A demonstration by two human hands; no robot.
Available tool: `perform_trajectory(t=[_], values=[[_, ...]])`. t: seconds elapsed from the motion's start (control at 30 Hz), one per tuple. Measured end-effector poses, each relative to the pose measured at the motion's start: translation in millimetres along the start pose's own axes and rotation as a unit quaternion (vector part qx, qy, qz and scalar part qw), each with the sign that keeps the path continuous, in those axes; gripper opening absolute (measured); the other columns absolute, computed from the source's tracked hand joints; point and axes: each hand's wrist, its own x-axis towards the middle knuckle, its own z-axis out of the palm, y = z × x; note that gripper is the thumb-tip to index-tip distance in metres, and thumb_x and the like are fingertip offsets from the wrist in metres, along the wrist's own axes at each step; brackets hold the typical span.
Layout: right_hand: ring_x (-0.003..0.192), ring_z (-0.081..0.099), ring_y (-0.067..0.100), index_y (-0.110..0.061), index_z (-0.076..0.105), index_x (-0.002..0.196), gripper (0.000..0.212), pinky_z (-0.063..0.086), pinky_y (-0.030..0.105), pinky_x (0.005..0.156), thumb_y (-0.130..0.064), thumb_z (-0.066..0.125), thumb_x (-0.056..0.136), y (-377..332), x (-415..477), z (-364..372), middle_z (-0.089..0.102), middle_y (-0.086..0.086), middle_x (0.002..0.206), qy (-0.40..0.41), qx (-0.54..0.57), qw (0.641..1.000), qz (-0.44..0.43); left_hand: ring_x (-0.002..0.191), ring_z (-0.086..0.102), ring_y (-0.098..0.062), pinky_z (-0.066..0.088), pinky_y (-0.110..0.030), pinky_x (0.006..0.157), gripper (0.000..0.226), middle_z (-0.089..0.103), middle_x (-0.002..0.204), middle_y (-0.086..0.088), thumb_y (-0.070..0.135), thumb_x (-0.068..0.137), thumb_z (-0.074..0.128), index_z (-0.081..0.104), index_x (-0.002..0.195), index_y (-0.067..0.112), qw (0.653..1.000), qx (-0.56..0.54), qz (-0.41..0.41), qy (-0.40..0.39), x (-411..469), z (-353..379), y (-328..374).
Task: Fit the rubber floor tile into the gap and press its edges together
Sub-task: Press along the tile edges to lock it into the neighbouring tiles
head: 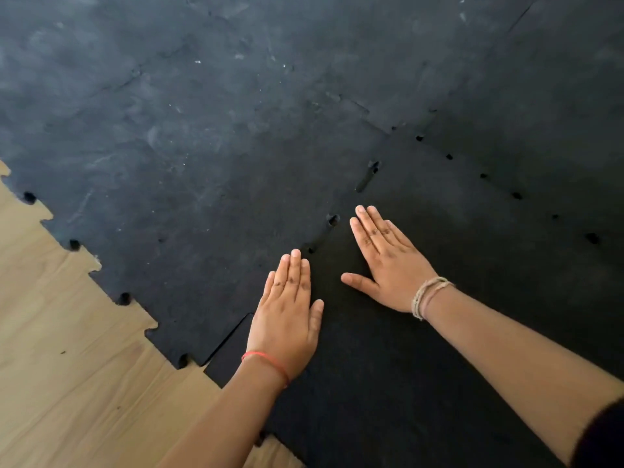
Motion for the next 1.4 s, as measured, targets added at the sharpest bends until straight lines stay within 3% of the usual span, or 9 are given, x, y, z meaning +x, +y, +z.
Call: perform_trajectory(t=[0.2, 0.53, 0.63, 0.73, 0.93, 1.13, 1.23, 1.3, 1.4], values=[[0.135, -0.026, 0.013, -0.015, -0.017, 0.143, 0.091, -0.01, 0.028, 0.111, -0.072, 0.008, 0.077, 9.3, 7.3, -8.4, -0.026, 0.0, 0.149, -0.017, 0.004, 1.0, -0.025, 0.143, -0.01, -0.014, -0.007, -0.021, 0.111, 0.055, -0.01, 0.155, -0.003, 0.033, 0.098, 0.019, 0.0, 0.144, 0.012, 0.997, -0.047, -0.018, -0.056, 14.0, -21.8, 1.6], [0.127, 0.039, 0.026, -0.016, 0.048, 0.125, 0.058, 0.02, 0.039, 0.112, -0.058, 0.029, 0.09, 4.2, 60.7, -31.1, 0.048, 0.004, 0.134, 0.118, -0.017, 0.993, -0.004, 0.136, -0.027, -0.022, -0.015, -0.036, 0.111, 0.066, -0.028, 0.145, -0.003, 0.05, 0.086, 0.001, -0.023, 0.135, 0.013, 0.998, 0.033, -0.039, 0.042, -3.4, 8.6, 13.9], [0.141, 0.019, 0.026, -0.022, 0.042, 0.129, 0.054, 0.012, 0.039, 0.115, -0.056, 0.025, 0.091, 6.2, 57.8, -18.3, 0.038, -0.001, 0.144, 0.114, 0.031, 0.993, 0.015, 0.14, -0.003, -0.029, 0.003, -0.048, 0.111, 0.066, -0.003, 0.15, -0.011, 0.046, 0.09, 0.016, 0.0, 0.14, 0.006, 0.997, 0.054, -0.031, 0.043, -2.0, 6.9, 11.1], [0.144, 0.005, 0.024, -0.026, 0.037, 0.129, 0.053, 0.007, 0.039, 0.116, -0.057, 0.017, 0.091, 11.4, 65.5, -13.9, 0.031, -0.003, 0.147, 0.066, 0.032, 0.997, 0.017, 0.136, -0.028, -0.022, -0.017, -0.037, 0.109, 0.066, -0.03, 0.144, -0.004, 0.05, 0.088, 0.004, -0.021, 0.136, 0.011, 0.998, 0.041, -0.011, 0.036, 0.6, 8.8, 8.3], [0.133, 0.033, 0.029, -0.02, 0.047, 0.12, 0.048, 0.02, 0.042, 0.113, -0.053, 0.027, 0.091, 8.1, 58.7, -23.3, 0.046, 0.005, 0.134, 0.132, -0.005, 0.991, 0.01, 0.129, -0.04, -0.015, -0.026, -0.028, 0.105, 0.067, -0.036, 0.141, 0.0, 0.053, 0.086, 0.0, -0.026, 0.134, 0.015, 0.999, 0.039, 0.012, 0.026, -2.6, 6.1, 1.5], [0.144, 0.005, 0.025, -0.022, 0.033, 0.136, 0.05, 0.008, 0.041, 0.115, -0.049, 0.023, 0.095, 2.3, 59.8, -28.6, 0.021, 0.0, 0.154, 0.031, -0.008, 0.998, 0.047, 0.128, -0.04, -0.015, -0.026, -0.027, 0.104, 0.065, -0.031, 0.145, -0.001, 0.05, 0.092, 0.01, -0.025, 0.134, 0.015, 0.999, 0.03, 0.014, 0.01, -2.5, 3.0, 2.1], [0.144, -0.006, 0.023, -0.017, 0.016, 0.146, 0.063, 0.003, 0.038, 0.115, -0.05, 0.024, 0.093, -21.2, 31.3, -19.0, 0.001, 0.0, 0.158, 0.051, -0.023, 0.997, -0.049, 0.137, -0.021, -0.021, -0.016, -0.035, 0.113, 0.065, -0.008, 0.153, -0.007, 0.047, 0.092, 0.015, -0.008, 0.14, 0.011, 0.997, 0.06, 0.014, 0.041, -17.1, 2.9, -3.6], [0.143, -0.011, 0.023, -0.014, 0.001, 0.146, 0.071, 0.001, 0.037, 0.115, -0.054, 0.019, 0.09, -42.7, -0.8, -5.9, -0.009, 0.001, 0.155, 0.011, -0.014, 0.993, -0.12, 0.139, 0.008, -0.028, -0.002, -0.036, 0.117, 0.063, 0.018, 0.15, -0.012, 0.043, 0.091, 0.023, 0.018, 0.141, 0.005, 0.996, 0.046, -0.028, 0.065, -44.8, 4.4, -11.8], [0.138, -0.023, 0.021, -0.014, -0.019, 0.139, 0.072, -0.01, 0.034, 0.114, -0.057, 0.006, 0.087, -58.5, -21.6, 6.8, -0.024, 0.002, 0.148, -0.023, -0.014, 0.994, -0.108, 0.141, -0.005, -0.021, -0.005, -0.031, 0.117, 0.069, 0.003, 0.153, -0.007, 0.053, 0.089, 0.004, 0.0, 0.141, 0.009, 0.982, -0.012, -0.162, 0.093, -73.5, 13.3, -29.3]])
